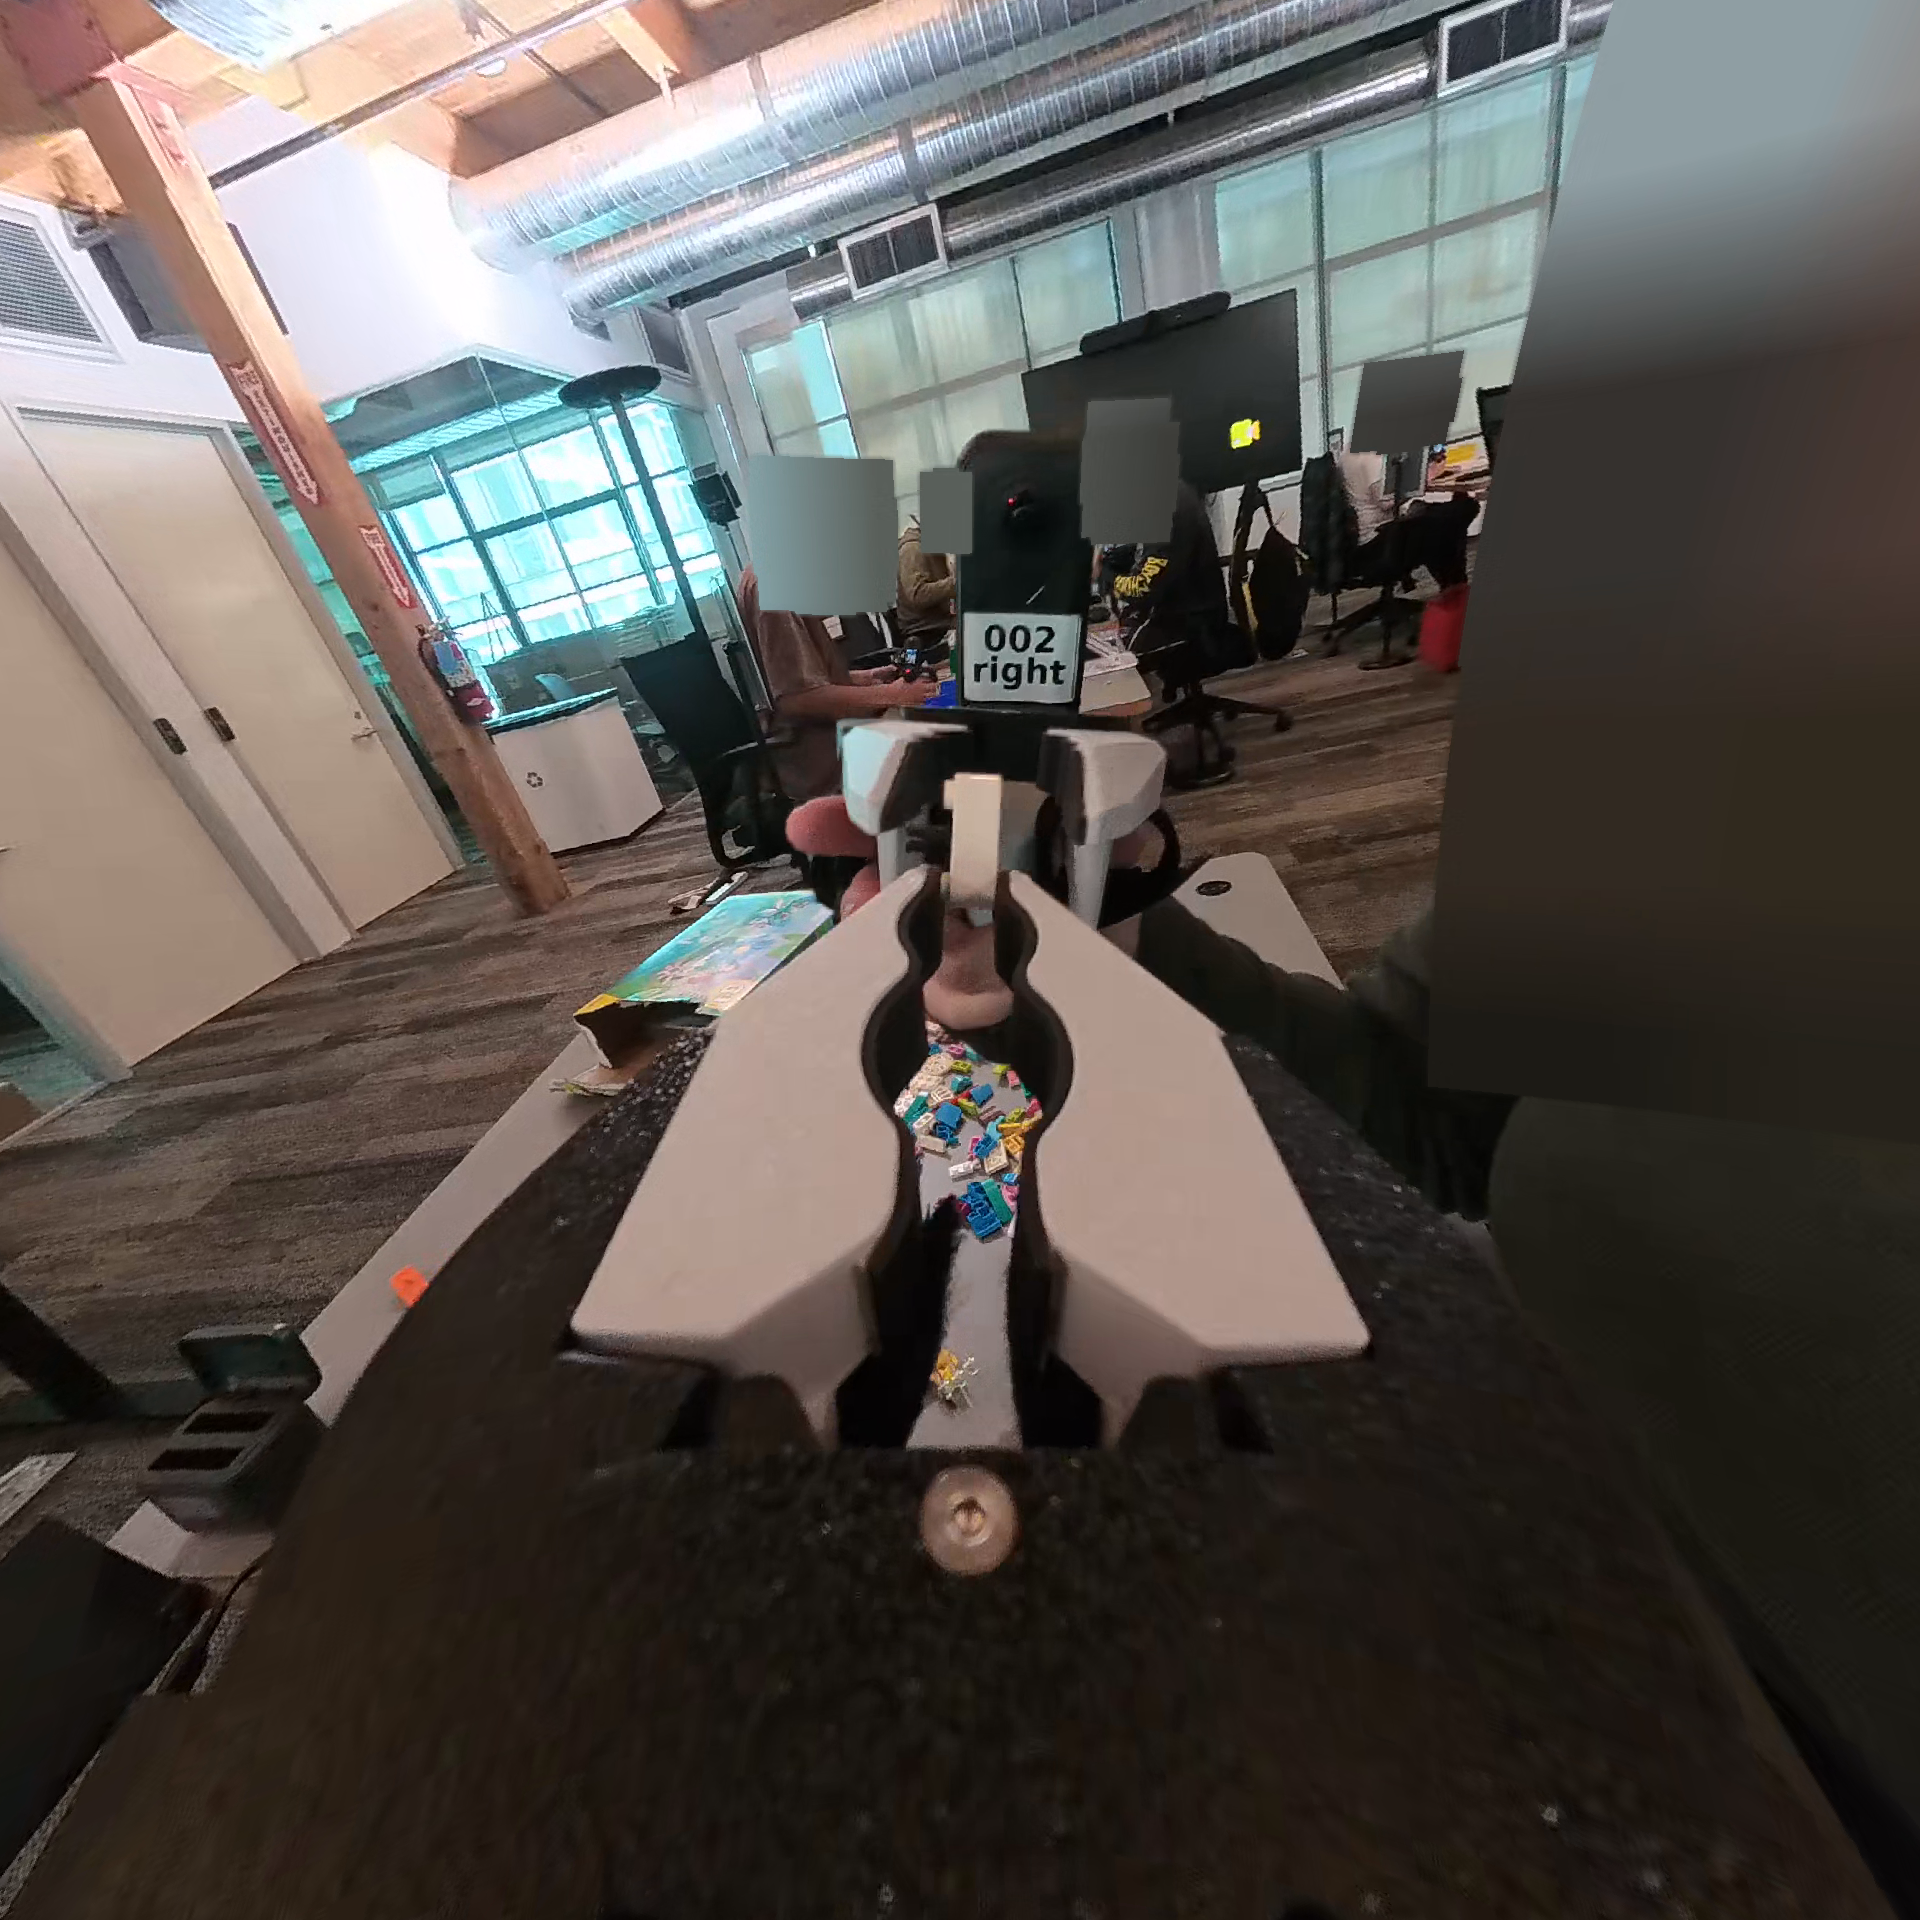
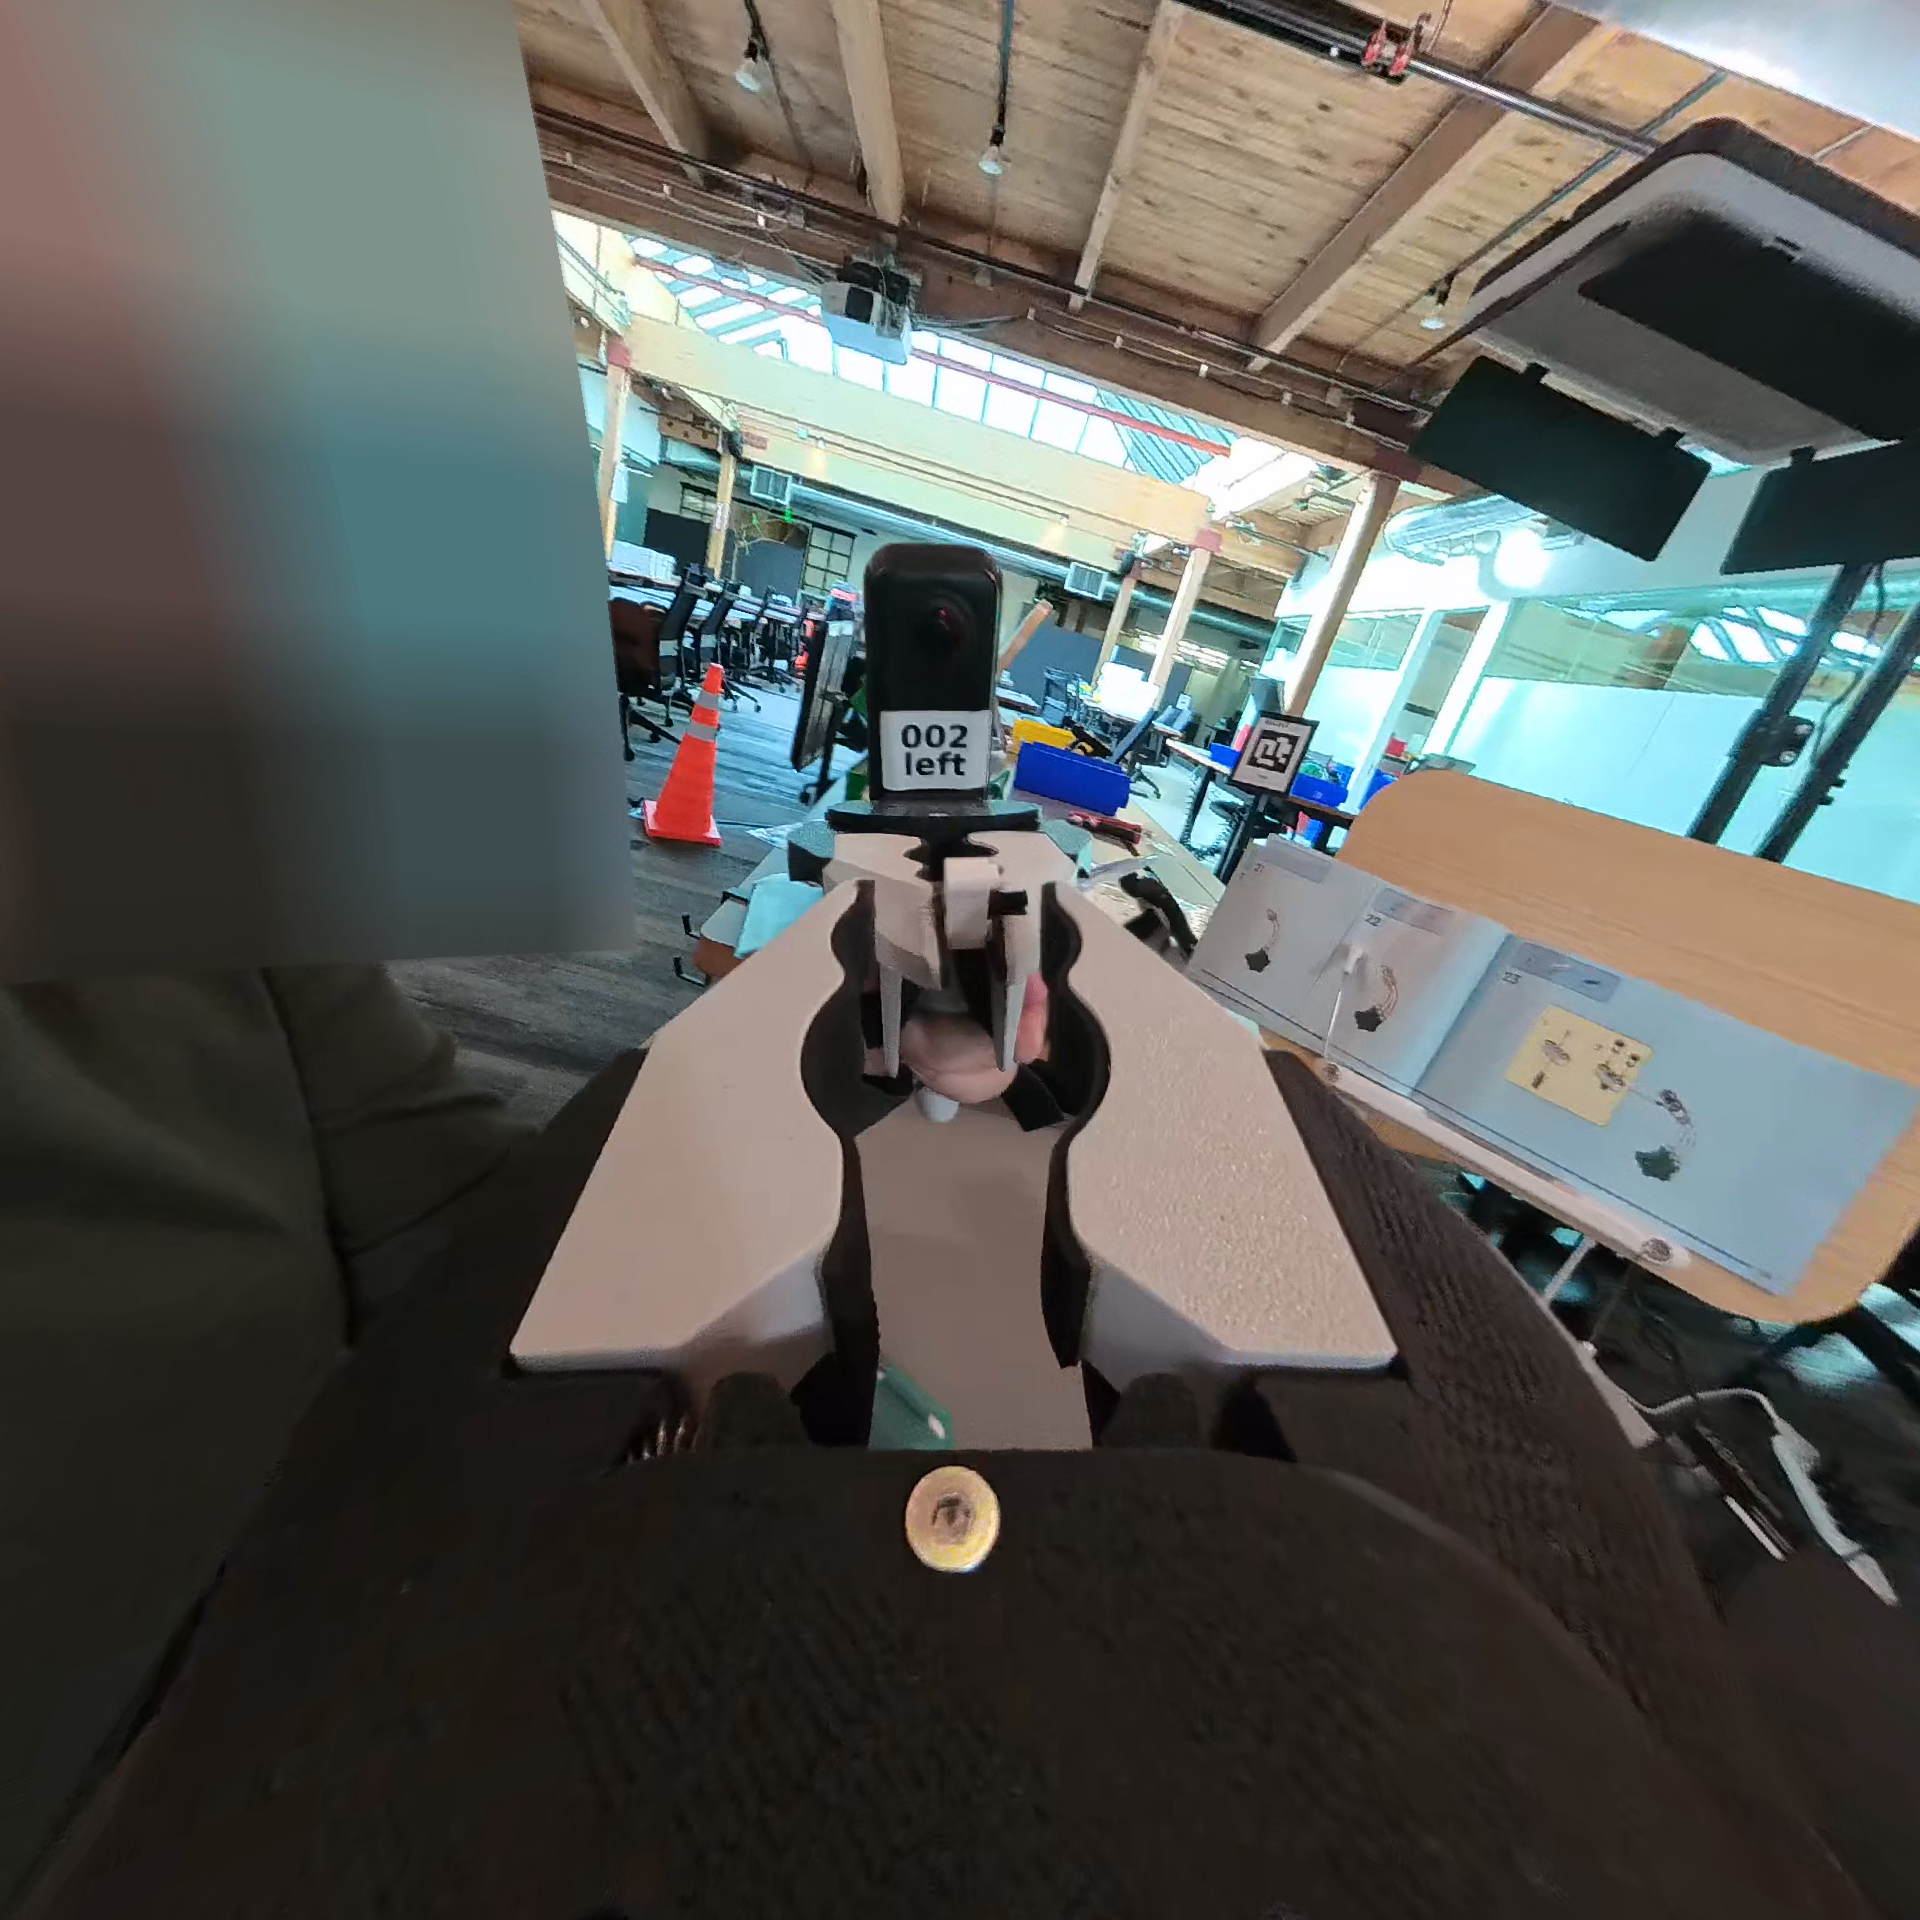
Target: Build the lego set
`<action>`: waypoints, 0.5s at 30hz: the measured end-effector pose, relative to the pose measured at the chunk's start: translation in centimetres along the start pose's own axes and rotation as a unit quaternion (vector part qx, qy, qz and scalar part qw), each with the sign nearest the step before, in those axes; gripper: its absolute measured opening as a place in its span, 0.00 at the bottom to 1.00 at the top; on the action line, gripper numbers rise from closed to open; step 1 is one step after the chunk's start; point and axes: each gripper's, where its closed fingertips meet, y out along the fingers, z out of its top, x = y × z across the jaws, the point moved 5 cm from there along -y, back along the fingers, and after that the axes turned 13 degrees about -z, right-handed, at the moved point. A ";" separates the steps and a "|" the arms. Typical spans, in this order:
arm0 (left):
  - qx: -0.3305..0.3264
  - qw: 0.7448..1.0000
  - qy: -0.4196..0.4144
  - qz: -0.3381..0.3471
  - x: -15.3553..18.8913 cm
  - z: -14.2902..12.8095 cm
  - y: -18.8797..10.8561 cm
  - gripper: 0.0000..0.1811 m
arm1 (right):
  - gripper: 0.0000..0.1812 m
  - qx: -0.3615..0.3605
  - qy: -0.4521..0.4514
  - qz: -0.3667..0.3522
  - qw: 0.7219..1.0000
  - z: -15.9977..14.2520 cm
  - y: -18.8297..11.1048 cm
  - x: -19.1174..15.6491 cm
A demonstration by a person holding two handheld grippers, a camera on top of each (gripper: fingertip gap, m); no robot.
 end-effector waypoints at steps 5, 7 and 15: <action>-0.012 1.000 0.024 -0.007 0.5 0.0 0.5 0.04 | 0.13 0.010 0.001 0.011 1.000 0.0 -0.1 -0.4; -0.018 0.999 0.043 -0.003 0.6 0.0 0.6 0.04 | 0.12 0.013 -0.007 0.012 1.000 0.1 -0.3 -0.5; -0.040 0.997 0.070 -0.009 1.5 0.2 1.5 0.04 | 0.08 0.027 -0.046 0.019 0.998 0.3 -1.2 -1.1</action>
